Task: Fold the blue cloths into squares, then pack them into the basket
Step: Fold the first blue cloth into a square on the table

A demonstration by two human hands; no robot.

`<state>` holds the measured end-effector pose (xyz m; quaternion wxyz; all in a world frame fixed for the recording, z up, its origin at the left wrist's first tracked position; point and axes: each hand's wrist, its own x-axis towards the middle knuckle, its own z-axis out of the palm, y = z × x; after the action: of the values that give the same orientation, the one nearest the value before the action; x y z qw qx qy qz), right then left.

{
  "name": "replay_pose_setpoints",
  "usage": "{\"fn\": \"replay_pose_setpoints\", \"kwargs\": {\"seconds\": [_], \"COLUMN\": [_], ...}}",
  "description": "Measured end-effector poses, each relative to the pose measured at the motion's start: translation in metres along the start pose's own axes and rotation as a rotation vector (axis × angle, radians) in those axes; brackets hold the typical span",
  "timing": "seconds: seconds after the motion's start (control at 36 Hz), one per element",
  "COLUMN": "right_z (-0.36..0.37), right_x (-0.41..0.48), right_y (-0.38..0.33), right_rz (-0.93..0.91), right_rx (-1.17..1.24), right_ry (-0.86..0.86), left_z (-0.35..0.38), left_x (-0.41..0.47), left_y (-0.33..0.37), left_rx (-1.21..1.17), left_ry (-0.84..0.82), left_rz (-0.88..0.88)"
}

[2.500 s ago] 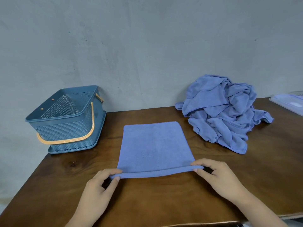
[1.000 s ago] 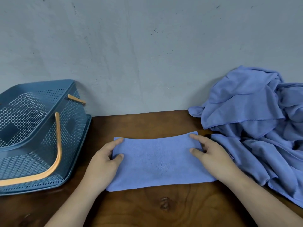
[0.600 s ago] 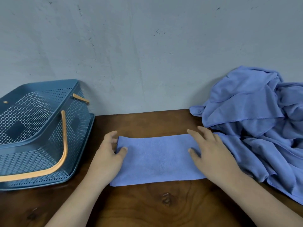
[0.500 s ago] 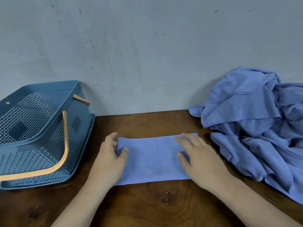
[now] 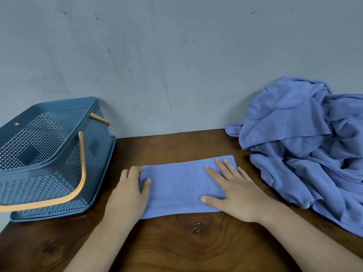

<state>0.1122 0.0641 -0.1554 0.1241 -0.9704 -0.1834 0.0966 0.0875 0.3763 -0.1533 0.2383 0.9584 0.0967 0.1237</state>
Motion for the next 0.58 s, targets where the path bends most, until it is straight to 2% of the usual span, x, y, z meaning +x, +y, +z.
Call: {"fn": "replay_pose_setpoints", "kwargs": {"seconds": [0.08,0.14,0.19,0.22,0.28,0.33,0.42,0.5,0.58], "right_z": [-0.001,-0.003,-0.007,-0.009,-0.012,-0.012,-0.006,0.002,0.005], "right_x": [0.000,-0.001,0.000,0.001,0.005,0.004,-0.009,-0.020,-0.023], "right_y": [-0.002,-0.004,-0.003,0.000,0.009,0.019,0.025,0.026,0.026], "right_rz": [-0.002,-0.009,0.009,0.038,0.112,0.158,0.133,0.073,0.125], "right_rx": [0.026,0.087,0.238,0.308,0.302,0.247,0.244,0.113,0.092], "right_ry": [-0.009,0.004,0.101,0.187,0.350,0.397,0.306,0.184,0.127], "left_z": [0.000,0.001,0.005,0.008,0.017,0.025,0.029,0.025,0.023], "left_x": [-0.006,-0.010,-0.012,-0.013,-0.014,-0.014,-0.012,-0.011,-0.008], "left_y": [0.008,0.016,0.027,0.034,0.045,0.048,0.045,0.044,0.042], "left_rx": [0.162,0.288,0.270,0.225,0.120,0.097,0.196,0.256,0.286], "left_ry": [0.029,0.130,0.195,0.143,-0.067,-0.283,-0.431,-0.490,-0.528], "left_rz": [0.048,0.166,0.314,0.383,0.452,0.441,0.433,0.446,0.448]}}
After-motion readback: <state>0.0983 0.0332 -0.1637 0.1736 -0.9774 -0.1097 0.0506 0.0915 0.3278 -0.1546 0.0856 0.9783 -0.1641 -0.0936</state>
